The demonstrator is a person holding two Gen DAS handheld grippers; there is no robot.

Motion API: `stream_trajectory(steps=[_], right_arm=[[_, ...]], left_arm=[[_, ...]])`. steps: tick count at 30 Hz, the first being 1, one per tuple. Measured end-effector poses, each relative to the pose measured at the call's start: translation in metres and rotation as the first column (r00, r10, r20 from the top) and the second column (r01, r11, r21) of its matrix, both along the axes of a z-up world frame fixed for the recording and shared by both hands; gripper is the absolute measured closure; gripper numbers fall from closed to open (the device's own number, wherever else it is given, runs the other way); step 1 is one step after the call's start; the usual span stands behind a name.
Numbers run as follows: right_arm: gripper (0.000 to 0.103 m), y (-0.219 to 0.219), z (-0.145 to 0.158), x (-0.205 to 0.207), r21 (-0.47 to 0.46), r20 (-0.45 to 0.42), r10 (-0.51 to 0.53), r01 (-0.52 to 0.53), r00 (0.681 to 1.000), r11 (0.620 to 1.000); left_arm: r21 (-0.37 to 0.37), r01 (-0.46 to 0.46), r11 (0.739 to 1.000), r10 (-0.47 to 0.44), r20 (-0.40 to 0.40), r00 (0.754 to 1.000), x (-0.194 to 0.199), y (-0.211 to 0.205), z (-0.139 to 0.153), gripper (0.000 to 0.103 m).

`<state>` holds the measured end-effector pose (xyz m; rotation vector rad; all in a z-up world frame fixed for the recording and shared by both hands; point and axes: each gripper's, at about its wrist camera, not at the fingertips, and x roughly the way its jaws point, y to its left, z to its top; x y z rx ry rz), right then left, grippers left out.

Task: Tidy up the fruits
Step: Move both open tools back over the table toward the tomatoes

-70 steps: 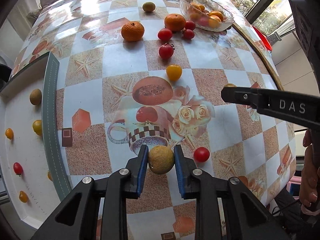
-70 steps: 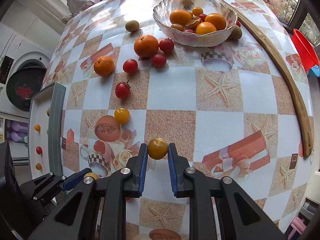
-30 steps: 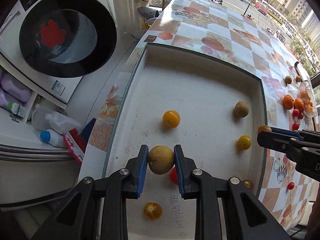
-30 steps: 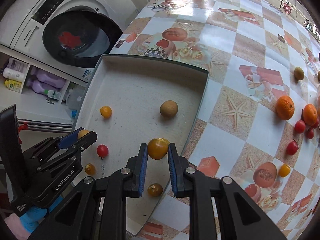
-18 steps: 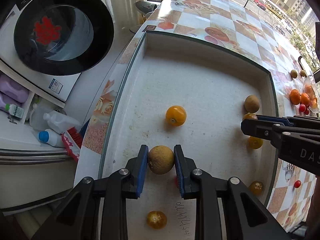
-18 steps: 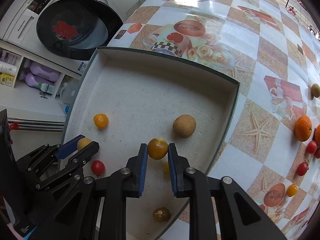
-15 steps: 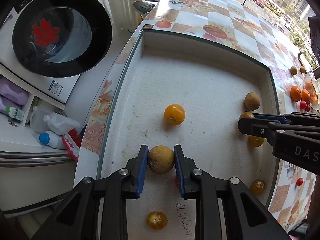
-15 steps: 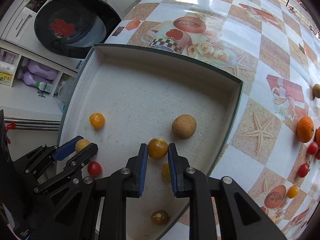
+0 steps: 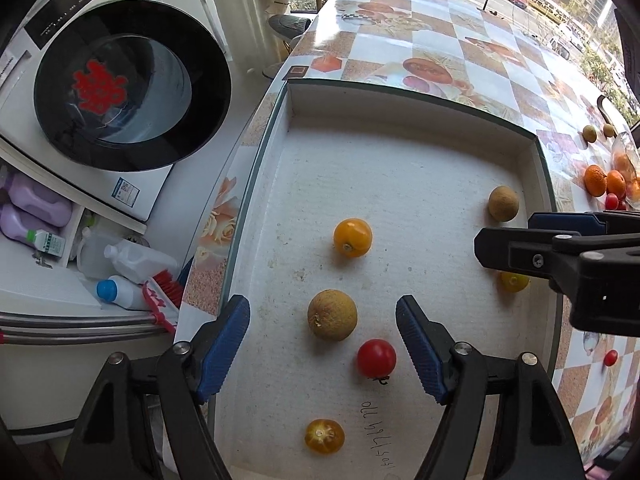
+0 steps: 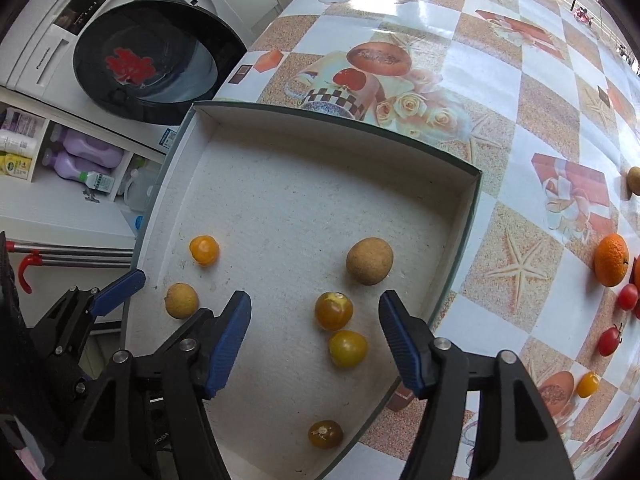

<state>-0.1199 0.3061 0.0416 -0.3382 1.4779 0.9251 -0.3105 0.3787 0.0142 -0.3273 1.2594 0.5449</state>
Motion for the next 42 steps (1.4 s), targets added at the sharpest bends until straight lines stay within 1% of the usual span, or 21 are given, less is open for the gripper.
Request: stream_trajectory(steps=[1,2,5,9,14,16,20,23,26,30,31,33,37,38,42], right_arm=[[0.022,-0.004,0.005,0.002,0.014,-0.005,-0.012,0.012,1.000,1.000],[0.021,-0.008,0.010,0.002,0.029,-0.008,-0.027,0.027,1.000,0.999],[0.021,-0.024,0.020,0.007,0.046,-0.009,-0.078,0.078,0.997,0.996],[0.020,-0.057,0.032,0.014,0.048,0.003,-0.155,0.155,0.988,0.987],[0.020,-0.123,0.035,0.026,0.002,0.048,-0.261,0.262,0.964,0.965],[0.020,-0.156,0.033,0.029,-0.023,0.066,-0.306,0.308,0.950,0.951],[0.020,-0.217,0.023,0.020,-0.078,0.100,-0.376,0.384,0.921,0.920],[0.021,-0.252,0.013,0.012,-0.108,0.101,-0.424,0.434,0.900,0.894],[0.021,-0.277,0.005,0.004,-0.126,0.111,-0.458,0.470,0.882,0.874],[0.022,-0.292,-0.004,-0.002,-0.123,0.109,-0.480,0.491,0.870,0.863],[0.027,-0.293,-0.006,-0.003,-0.120,0.110,-0.481,0.492,0.870,0.862],[0.032,-0.295,-0.010,-0.005,-0.112,0.103,-0.482,0.492,0.870,0.864],[0.040,-0.296,-0.017,-0.010,-0.091,0.092,-0.493,0.500,0.865,0.861],[0.040,-0.295,-0.018,-0.011,-0.085,0.090,-0.496,0.503,0.864,0.860],[0.045,-0.292,-0.021,-0.011,-0.067,0.098,-0.504,0.511,0.858,0.857]], left_arm=[[-0.001,0.003,1.000,-0.003,-0.001,1.000,0.000,-0.001,0.001,0.026],[-0.003,0.008,1.000,-0.008,-0.004,1.000,0.001,-0.003,0.003,0.026],[-0.004,0.036,0.999,-0.036,-0.005,0.999,0.004,-0.012,0.009,0.026],[0.012,0.082,0.997,-0.082,0.003,0.997,0.016,-0.029,0.020,0.026],[0.011,0.152,0.988,-0.152,0.022,0.988,0.035,-0.057,0.033,0.026],[0.010,0.193,0.981,-0.194,0.032,0.981,0.046,-0.072,0.038,0.026],[-0.001,0.285,0.959,-0.284,0.043,0.958,0.070,-0.108,0.040,0.026],[-0.023,0.344,0.939,-0.343,0.044,0.938,0.090,-0.135,0.035,0.026],[-0.048,0.401,0.915,-0.399,0.042,0.916,0.110,-0.163,0.027,0.026],[-0.076,0.468,0.880,-0.468,0.026,0.884,0.133,-0.196,0.013,0.026],[-0.082,0.481,0.873,-0.481,0.025,0.876,0.137,-0.203,0.010,0.026],[-0.100,0.500,0.860,-0.501,0.024,0.865,0.147,-0.215,0.004,0.026],[-0.117,0.520,0.846,-0.521,0.018,0.853,0.165,-0.234,-0.008,0.026],[-0.121,0.522,0.844,-0.524,0.018,0.851,0.169,-0.238,-0.010,0.026],[-0.121,0.524,0.843,-0.526,0.016,0.850,0.185,-0.249,-0.019,0.026]])
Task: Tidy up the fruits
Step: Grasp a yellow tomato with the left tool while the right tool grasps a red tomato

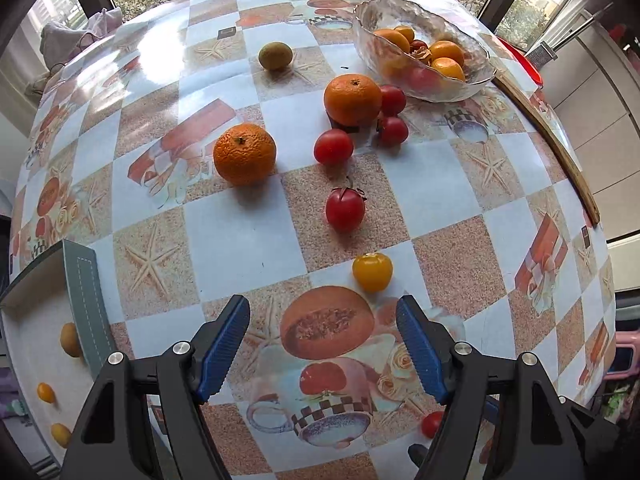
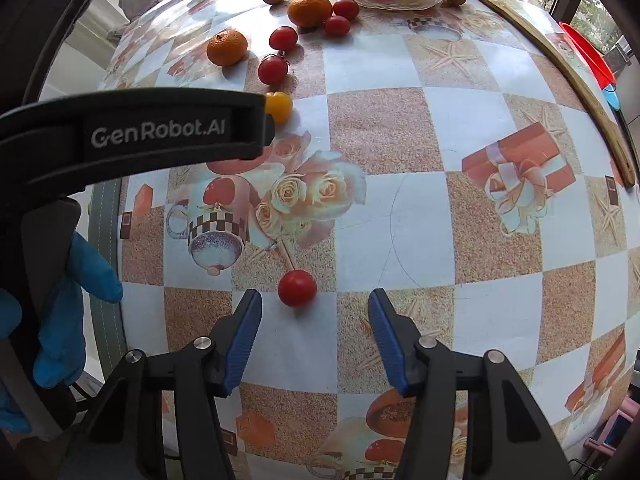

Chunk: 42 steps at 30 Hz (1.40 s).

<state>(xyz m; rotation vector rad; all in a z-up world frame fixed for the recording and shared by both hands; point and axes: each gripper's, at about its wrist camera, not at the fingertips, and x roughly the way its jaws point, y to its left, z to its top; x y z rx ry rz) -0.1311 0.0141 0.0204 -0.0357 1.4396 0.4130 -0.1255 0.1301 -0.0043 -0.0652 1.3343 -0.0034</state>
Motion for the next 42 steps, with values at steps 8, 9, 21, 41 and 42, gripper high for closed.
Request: stream_trajectory(steps=[8,9,21,41,42], right_arm=[[0.082,0.013,-0.001,0.006,0.020,0.004,0.003,-0.003,1.000,1.000],[0.082,0.015,0.000,0.007,0.020,0.000,0.001,-0.001,1.000,1.000],[0.082,-0.046,0.003,0.024,-0.006,-0.036,-0.148,0.148,0.988,0.989],[0.082,-0.052,0.033,0.022,0.021,-0.044,-0.110,0.111,0.993,0.994],[0.082,-0.053,0.035,0.021,0.020,-0.043,-0.107,0.108,0.993,0.994]], left_arm=[[0.022,0.011,1.000,-0.011,-0.009,1.000,0.016,-0.015,-0.008,0.046],[0.028,0.016,0.999,-0.016,-0.007,1.000,0.015,-0.017,-0.007,0.047],[-0.032,0.012,0.999,-0.013,-0.011,1.000,-0.001,-0.014,-0.004,0.081],[-0.053,-0.061,0.997,0.057,-0.075,0.996,-0.057,0.007,-0.009,0.081],[-0.055,-0.066,0.996,0.062,-0.077,0.995,-0.059,0.008,-0.009,0.081]])
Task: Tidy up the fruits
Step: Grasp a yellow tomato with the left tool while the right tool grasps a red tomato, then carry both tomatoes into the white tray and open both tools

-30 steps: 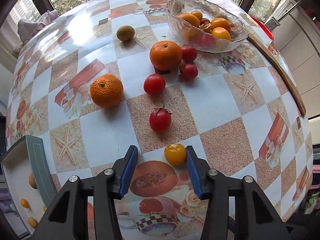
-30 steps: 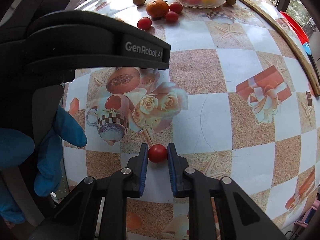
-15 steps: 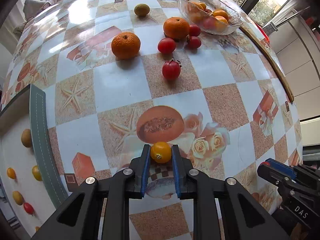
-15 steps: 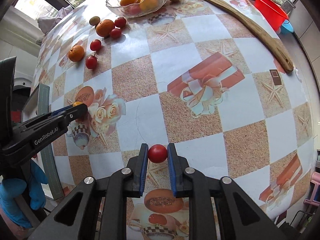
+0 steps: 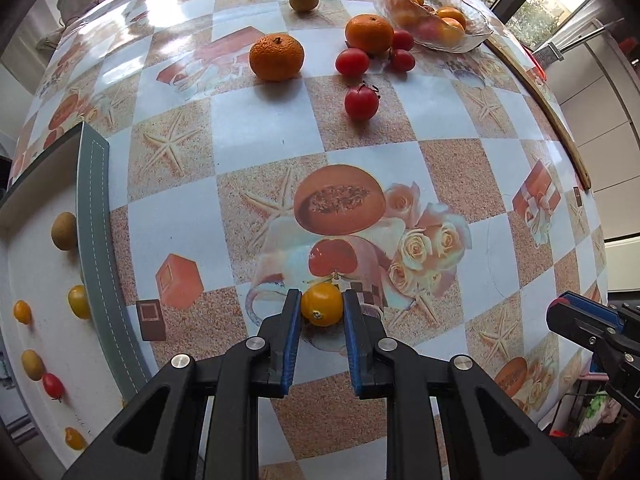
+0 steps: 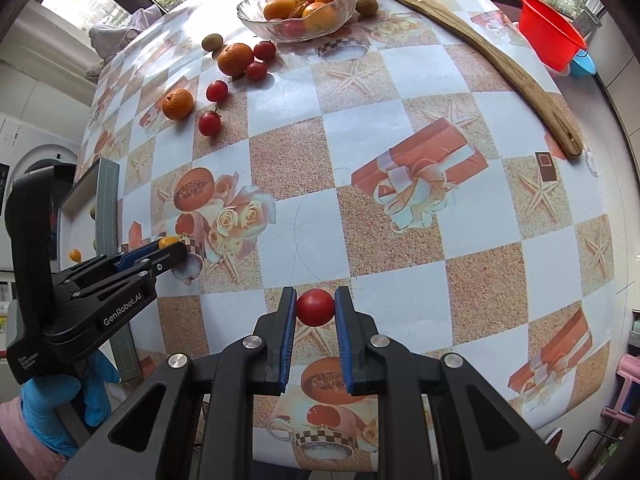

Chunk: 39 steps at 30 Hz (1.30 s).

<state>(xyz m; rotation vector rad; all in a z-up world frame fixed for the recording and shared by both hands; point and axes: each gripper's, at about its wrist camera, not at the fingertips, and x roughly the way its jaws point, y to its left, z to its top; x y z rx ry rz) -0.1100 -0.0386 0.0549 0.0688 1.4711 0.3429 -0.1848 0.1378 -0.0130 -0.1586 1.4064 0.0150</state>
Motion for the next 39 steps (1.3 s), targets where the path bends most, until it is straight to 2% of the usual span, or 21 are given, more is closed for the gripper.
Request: stream_trajectory(steps=[7,27,33,39], right_arm=[[0.082,-0.002,0.005,-0.001,0.001,-0.011,0.000,0.000,1.000,1.000],[0.082,0.022,0.030,0.000,0.012,0.012,0.071,-0.071,0.997,0.997],[0.082,0.044,0.040,0.002,0.016,0.021,0.130,-0.130,0.991,0.991],[0.082,0.082,0.048,0.002,0.030,0.032,0.211,-0.212,0.977,0.977]], left_arm=[[-0.014,-0.003,1.000,0.003,0.012,1.000,-0.007,0.003,0.009,0.081],[-0.025,-0.057,0.998,0.060,0.122,0.991,-0.054,0.042,0.073,0.081],[-0.021,-0.116,0.993,0.118,0.142,0.983,-0.072,0.063,0.084,0.081],[-0.013,-0.217,0.976,0.216,0.160,0.963,-0.098,0.096,0.092,0.081]])
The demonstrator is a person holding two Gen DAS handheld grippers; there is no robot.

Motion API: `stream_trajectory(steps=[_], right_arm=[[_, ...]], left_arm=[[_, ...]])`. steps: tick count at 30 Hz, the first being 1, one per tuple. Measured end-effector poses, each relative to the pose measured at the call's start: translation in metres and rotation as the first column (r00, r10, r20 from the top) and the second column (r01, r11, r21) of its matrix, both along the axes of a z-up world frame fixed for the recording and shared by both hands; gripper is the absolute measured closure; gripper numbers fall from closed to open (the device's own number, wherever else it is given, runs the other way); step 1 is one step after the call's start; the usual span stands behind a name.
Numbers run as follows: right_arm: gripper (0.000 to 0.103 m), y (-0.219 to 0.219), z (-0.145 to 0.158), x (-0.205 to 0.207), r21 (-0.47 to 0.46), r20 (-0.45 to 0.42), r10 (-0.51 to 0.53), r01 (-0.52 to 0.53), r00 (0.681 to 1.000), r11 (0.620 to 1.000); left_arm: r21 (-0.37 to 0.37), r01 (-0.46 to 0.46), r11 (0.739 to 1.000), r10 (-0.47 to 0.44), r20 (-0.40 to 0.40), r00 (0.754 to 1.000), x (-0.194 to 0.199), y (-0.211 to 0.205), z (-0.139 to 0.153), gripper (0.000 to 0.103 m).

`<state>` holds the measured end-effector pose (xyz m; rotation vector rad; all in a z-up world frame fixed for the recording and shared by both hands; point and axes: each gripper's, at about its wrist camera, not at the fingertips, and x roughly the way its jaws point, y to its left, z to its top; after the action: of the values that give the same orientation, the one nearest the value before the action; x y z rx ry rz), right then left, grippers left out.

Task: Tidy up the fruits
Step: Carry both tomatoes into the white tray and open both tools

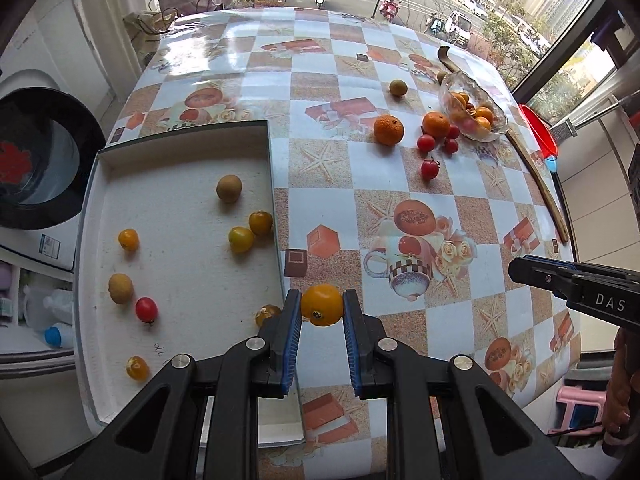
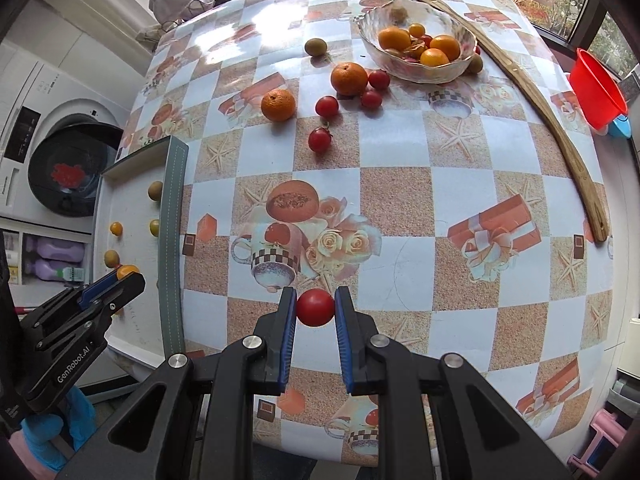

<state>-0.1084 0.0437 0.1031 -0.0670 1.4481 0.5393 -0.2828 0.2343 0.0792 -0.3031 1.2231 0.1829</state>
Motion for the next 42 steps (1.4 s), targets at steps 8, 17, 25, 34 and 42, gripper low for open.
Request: stream_trajectory(steps=[8,17,25,34,42], right_arm=[[0.082,0.063,0.004,-0.011,0.026,-0.005,0.136,-0.136,0.991,0.990],[0.082,0.132,-0.003,-0.029,0.048,-0.024,0.272,-0.271,0.962,0.962],[0.082,0.168,-0.013,-0.036,0.046,-0.045,0.330,-0.328,0.943,0.943],[0.082,0.193,-0.028,-0.032,0.054,-0.072,0.345,-0.341,0.936,0.938],[0.082,0.225,-0.060,-0.036,0.038,-0.107,0.384,-0.382,0.917,0.923]], left_arm=[[0.011,-0.146,0.989,0.146,-0.026,0.989,-0.043,0.049,-0.009,0.081],[0.007,-0.224,0.974,0.224,-0.075,0.972,-0.067,0.075,-0.036,0.081],[0.002,-0.238,0.971,0.237,-0.088,0.967,-0.068,0.081,-0.053,0.081],[0.028,-0.236,0.971,0.237,-0.105,0.966,-0.065,0.080,-0.068,0.081],[0.083,-0.221,0.972,0.230,-0.119,0.966,-0.066,0.076,-0.077,0.081]])
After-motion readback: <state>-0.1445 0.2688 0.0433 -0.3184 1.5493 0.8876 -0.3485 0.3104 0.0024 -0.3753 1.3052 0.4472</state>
